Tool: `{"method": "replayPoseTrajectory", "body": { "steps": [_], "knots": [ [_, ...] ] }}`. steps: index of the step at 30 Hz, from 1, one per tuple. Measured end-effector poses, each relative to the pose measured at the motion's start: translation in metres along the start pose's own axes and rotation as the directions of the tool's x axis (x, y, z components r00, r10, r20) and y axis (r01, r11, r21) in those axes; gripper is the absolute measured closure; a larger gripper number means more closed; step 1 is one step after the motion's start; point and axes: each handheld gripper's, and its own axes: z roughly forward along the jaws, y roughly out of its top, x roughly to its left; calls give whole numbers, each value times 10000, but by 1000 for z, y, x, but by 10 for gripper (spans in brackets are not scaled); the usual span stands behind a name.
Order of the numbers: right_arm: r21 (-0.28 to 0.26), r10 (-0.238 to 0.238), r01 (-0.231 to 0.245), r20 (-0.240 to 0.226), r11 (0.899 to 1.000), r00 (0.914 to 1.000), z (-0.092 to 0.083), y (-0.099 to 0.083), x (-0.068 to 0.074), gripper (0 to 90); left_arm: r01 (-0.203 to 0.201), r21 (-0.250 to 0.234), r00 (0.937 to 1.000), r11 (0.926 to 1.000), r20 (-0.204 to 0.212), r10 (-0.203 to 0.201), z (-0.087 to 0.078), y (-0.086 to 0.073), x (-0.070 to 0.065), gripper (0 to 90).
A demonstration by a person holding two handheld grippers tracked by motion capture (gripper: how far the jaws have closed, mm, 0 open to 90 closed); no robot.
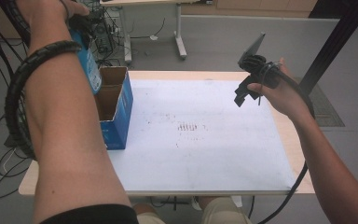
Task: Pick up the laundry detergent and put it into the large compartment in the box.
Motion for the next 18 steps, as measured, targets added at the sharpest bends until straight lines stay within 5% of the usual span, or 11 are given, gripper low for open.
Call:
{"method": "replayPoseTrajectory", "body": {
  "steps": [18],
  "knots": [
    [104,-47,46,31,9999,10000,5,3,4,89,-250,164,9996,9996,98,248,48,-1,-2,376]
  ]
}}
